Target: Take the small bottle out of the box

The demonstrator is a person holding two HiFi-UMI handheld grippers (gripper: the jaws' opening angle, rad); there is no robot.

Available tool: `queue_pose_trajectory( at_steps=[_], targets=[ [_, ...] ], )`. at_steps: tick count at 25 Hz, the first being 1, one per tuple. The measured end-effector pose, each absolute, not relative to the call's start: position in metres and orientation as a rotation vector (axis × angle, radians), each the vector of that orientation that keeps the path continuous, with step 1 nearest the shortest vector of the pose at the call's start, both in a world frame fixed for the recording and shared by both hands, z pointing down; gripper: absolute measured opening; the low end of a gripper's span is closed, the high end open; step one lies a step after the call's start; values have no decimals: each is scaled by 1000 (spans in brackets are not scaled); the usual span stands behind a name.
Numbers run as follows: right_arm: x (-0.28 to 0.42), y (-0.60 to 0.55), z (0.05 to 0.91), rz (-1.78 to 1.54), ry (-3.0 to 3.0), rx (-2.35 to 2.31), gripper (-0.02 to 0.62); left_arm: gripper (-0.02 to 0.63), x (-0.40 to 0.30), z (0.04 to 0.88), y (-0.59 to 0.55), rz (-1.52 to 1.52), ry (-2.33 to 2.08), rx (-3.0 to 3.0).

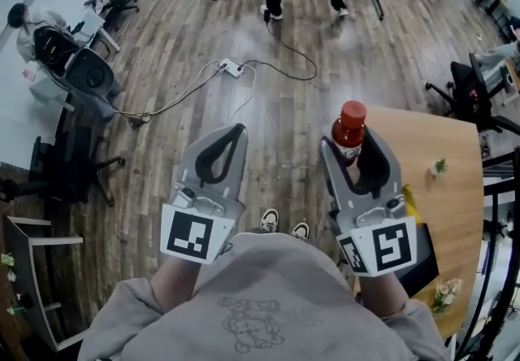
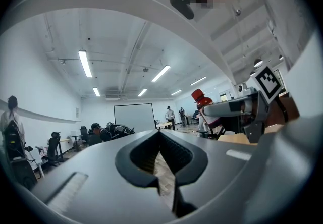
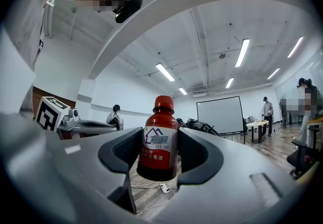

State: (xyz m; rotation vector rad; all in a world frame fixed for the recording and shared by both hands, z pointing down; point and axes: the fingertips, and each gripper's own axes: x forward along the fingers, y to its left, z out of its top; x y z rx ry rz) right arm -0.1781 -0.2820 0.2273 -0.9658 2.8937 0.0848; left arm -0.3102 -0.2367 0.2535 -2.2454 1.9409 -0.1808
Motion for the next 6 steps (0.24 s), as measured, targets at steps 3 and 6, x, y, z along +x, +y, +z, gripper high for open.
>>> queue_pose_trajectory(
  at_steps=[3, 6],
  targets=[
    [-182, -281, 222, 106, 2899, -977, 227, 2, -313, 246, -235, -181, 1941, -2238],
    [-188, -279, 214, 117, 2901, -977, 227, 2, -317, 239, -232, -211, 1933, -2227]
  ],
)
